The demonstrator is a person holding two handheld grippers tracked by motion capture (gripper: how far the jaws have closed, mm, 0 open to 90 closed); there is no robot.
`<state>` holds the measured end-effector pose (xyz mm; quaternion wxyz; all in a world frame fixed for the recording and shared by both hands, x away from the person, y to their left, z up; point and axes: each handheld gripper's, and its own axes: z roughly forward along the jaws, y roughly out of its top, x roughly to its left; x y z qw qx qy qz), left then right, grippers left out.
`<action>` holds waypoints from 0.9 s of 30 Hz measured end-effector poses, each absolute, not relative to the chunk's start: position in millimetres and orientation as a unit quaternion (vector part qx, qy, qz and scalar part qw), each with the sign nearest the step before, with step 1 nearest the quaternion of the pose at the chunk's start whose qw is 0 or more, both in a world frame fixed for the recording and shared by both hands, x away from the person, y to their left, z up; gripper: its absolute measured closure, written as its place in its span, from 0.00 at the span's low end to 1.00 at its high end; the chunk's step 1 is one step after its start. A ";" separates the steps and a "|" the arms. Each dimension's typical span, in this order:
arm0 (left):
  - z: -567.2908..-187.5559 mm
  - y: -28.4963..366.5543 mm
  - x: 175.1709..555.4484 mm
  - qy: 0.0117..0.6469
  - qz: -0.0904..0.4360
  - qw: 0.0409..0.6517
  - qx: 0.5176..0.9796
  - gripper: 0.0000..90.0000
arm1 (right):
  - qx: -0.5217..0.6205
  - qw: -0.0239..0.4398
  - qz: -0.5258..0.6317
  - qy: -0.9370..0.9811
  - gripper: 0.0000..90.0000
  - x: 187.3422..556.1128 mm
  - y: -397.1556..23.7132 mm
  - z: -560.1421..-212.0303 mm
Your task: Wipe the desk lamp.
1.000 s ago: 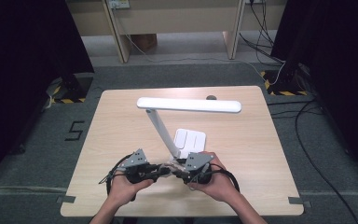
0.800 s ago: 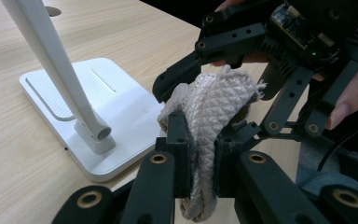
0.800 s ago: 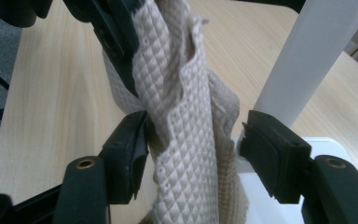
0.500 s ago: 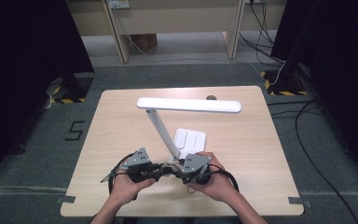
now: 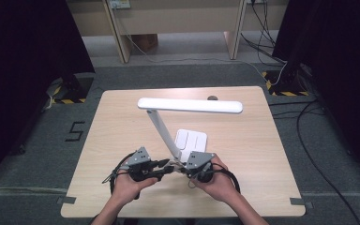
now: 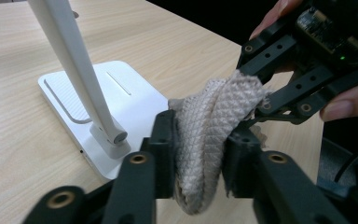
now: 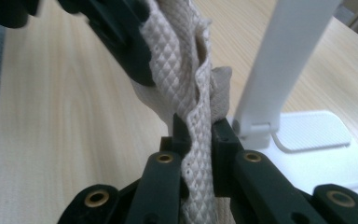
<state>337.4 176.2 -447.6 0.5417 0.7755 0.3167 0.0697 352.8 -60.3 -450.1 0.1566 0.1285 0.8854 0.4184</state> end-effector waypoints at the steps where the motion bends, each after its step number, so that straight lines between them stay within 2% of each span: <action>1: -446.4 177.0 337.2 0.320 0.072 0.546 0.771 0.65 | 0.131 0.157 0.418 0.885 0.94 354.7 -61.4 -450.8; 8: -433.2 190.8 340.4 0.332 0.092 0.571 0.745 0.52 | 0.178 0.167 0.393 0.887 0.94 364.7 -72.2 -454.2; 15: -417.8 199.2 355.0 0.395 0.130 0.582 0.699 0.49 | 0.203 0.167 0.373 0.890 0.94 373.4 -71.5 -461.9; 27: -401.9 189.6 382.5 0.395 0.163 0.580 0.694 0.46 | 0.181 0.170 0.346 0.905 0.94 380.4 -45.9 -470.3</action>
